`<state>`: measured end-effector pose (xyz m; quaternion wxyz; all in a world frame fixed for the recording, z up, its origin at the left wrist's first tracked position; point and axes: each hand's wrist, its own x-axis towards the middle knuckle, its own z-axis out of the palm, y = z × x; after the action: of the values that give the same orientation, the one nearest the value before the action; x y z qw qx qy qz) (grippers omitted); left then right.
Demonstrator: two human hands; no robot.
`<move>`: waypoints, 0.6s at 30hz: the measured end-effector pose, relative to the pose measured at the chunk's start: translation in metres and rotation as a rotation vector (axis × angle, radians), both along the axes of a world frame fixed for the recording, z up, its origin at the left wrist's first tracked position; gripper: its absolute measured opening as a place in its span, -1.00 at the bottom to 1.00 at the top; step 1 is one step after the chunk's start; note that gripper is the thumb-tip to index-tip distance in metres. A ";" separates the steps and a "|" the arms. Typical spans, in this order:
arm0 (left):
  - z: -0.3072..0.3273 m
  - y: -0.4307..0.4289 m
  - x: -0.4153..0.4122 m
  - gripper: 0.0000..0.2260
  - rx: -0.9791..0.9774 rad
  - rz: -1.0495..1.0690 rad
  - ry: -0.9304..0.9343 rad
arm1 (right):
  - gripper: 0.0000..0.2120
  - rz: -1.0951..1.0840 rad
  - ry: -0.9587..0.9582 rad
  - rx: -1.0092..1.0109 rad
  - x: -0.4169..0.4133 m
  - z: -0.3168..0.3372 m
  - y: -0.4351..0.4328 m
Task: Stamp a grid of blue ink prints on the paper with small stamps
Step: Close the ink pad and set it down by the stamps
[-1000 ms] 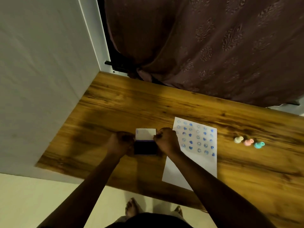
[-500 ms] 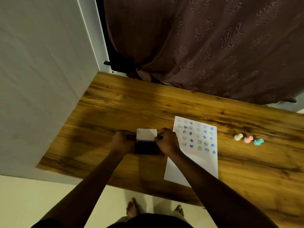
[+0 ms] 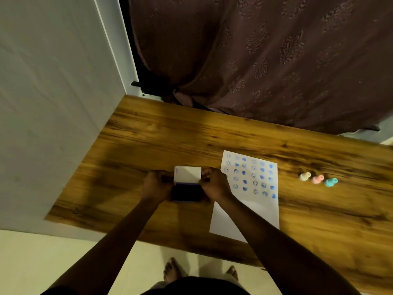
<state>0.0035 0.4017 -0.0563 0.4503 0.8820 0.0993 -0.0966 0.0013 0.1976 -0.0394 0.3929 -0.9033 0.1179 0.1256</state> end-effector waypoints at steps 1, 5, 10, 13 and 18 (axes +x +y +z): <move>0.002 -0.001 -0.001 -0.76 0.006 0.005 -0.002 | -0.78 0.006 -0.002 0.001 0.000 -0.001 -0.001; 0.005 -0.003 -0.004 -0.75 0.014 0.041 -0.016 | -0.83 0.062 -0.051 -0.005 -0.005 0.000 -0.007; 0.010 -0.003 -0.009 -0.83 0.041 -0.013 -0.052 | -0.83 0.068 -0.132 0.010 -0.016 0.001 -0.015; 0.010 0.000 -0.013 -0.87 0.039 -0.023 -0.083 | -0.82 0.055 -0.151 0.031 -0.021 0.001 -0.014; 0.019 0.003 -0.021 -0.76 0.011 0.018 -0.088 | -0.85 0.029 -0.165 0.072 -0.033 -0.003 -0.012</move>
<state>-0.0178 0.4046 -0.0370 0.4501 0.8870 0.0879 -0.0531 -0.0315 0.1855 -0.0429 0.4315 -0.8975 0.0674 0.0608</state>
